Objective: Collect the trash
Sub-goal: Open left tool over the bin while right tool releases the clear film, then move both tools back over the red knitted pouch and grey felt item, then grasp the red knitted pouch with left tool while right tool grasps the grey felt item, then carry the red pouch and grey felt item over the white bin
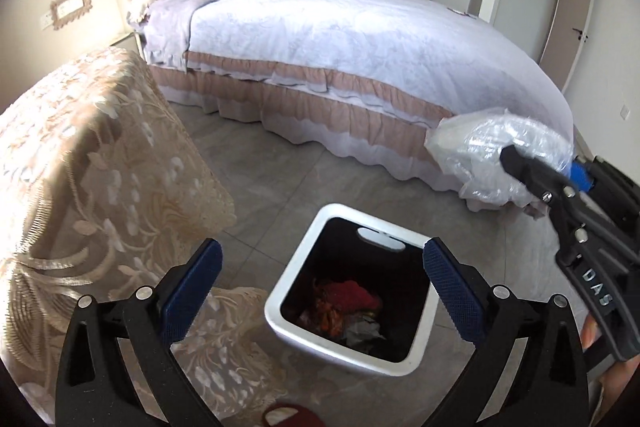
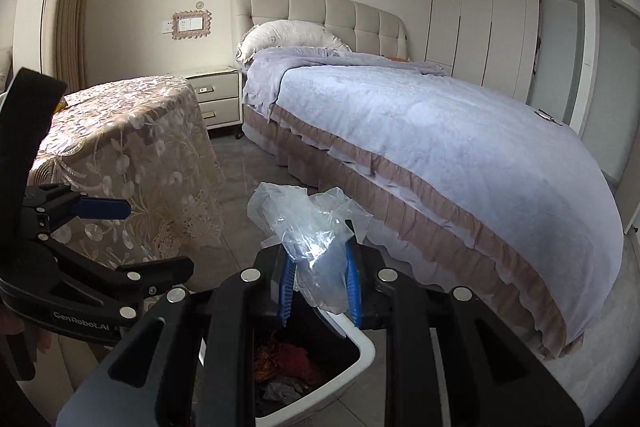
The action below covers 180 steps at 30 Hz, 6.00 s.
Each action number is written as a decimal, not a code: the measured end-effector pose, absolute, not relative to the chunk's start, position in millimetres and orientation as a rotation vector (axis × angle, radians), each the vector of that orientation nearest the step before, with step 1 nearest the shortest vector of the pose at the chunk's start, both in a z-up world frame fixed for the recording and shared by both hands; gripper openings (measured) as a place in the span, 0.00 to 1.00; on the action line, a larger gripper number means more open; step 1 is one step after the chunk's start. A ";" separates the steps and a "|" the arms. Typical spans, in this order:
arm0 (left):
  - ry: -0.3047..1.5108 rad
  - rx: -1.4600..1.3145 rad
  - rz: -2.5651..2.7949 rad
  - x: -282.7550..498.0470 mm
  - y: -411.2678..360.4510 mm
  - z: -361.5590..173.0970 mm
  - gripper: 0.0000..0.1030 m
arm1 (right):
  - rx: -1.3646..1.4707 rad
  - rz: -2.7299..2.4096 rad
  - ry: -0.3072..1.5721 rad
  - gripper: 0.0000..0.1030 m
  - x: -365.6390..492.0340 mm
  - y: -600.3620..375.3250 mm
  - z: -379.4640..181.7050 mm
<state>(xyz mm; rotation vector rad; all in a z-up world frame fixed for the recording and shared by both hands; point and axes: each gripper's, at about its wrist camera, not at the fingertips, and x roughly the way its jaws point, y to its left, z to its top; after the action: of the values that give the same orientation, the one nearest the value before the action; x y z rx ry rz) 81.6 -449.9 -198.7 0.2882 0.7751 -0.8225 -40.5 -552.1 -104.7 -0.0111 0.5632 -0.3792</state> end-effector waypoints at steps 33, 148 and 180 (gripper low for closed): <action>0.526 0.128 -0.706 71.2 -350.1 -95.4 0.96 | 0.048 -0.222 0.385 0.96 -17.1 -534.7 -51.4; 0.517 0.028 -0.305 131.6 -85.2 -30.5 0.17 | -0.424 0.262 0.512 0.12 115.0 -240.4 29.2; 0.606 0.237 -0.871 40.8 -372.8 -121.2 0.18 | -0.145 -0.301 0.565 0.13 -34.8 -472.7 -34.4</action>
<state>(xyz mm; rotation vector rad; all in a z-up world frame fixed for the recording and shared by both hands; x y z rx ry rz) 40.8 -372.8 -121.2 0.2373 0.6065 -0.8710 -34.8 -472.7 -34.4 -0.1445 0.5649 -0.3014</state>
